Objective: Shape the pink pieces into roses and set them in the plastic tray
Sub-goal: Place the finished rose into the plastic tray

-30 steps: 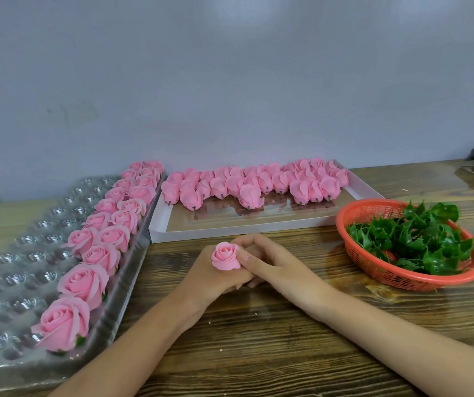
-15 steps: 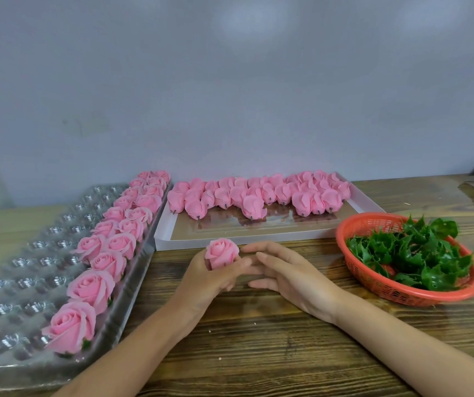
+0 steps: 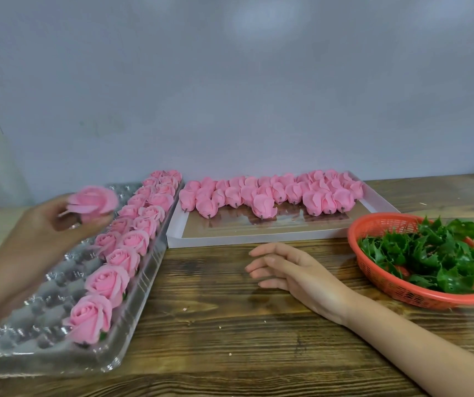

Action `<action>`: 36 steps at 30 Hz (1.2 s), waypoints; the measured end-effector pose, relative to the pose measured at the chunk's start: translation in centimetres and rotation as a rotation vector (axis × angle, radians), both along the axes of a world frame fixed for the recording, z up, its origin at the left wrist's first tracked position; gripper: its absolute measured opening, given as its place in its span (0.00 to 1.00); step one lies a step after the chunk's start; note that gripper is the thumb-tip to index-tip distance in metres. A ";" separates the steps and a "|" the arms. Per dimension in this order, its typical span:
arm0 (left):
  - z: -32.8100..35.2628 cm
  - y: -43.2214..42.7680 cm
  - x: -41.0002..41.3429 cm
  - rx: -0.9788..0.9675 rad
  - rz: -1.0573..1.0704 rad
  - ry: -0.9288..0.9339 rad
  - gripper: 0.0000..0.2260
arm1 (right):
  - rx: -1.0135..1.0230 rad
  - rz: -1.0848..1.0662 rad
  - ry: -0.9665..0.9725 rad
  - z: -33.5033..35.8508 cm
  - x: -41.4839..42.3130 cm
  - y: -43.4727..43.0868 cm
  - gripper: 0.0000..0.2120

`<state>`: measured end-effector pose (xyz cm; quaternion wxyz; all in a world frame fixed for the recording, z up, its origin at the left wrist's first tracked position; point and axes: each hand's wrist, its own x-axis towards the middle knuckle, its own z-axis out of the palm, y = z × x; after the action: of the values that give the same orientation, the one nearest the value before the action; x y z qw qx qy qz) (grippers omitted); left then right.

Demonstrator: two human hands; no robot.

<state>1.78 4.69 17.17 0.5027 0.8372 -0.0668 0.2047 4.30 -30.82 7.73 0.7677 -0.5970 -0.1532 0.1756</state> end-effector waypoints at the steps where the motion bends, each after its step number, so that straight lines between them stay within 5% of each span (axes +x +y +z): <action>1: -0.5 2.0 0.3 0.045 0.032 0.011 0.18 | 0.001 0.000 0.000 0.0 0.0 0.0 0.10; 8: -6.0 9.4 0.5 0.140 0.093 0.319 0.31 | 0.001 -0.001 0.000 -0.1 0.1 0.0 0.11; 14: -7.1 7.4 1.6 0.107 0.083 0.225 0.27 | 0.002 0.001 -0.004 -0.1 0.0 0.0 0.10; 23: -6.5 7.4 2.9 0.303 0.051 0.236 0.24 | -0.024 -0.001 -0.011 0.0 0.0 0.0 0.10; 36: -8.6 10.0 4.3 0.218 0.001 0.199 0.34 | -0.045 0.003 -0.028 0.0 -0.1 0.0 0.10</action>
<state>6.08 14.67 8.58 0.4128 0.9031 -0.0381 0.1123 4.19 -30.82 7.78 0.7514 -0.6164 -0.1607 0.1719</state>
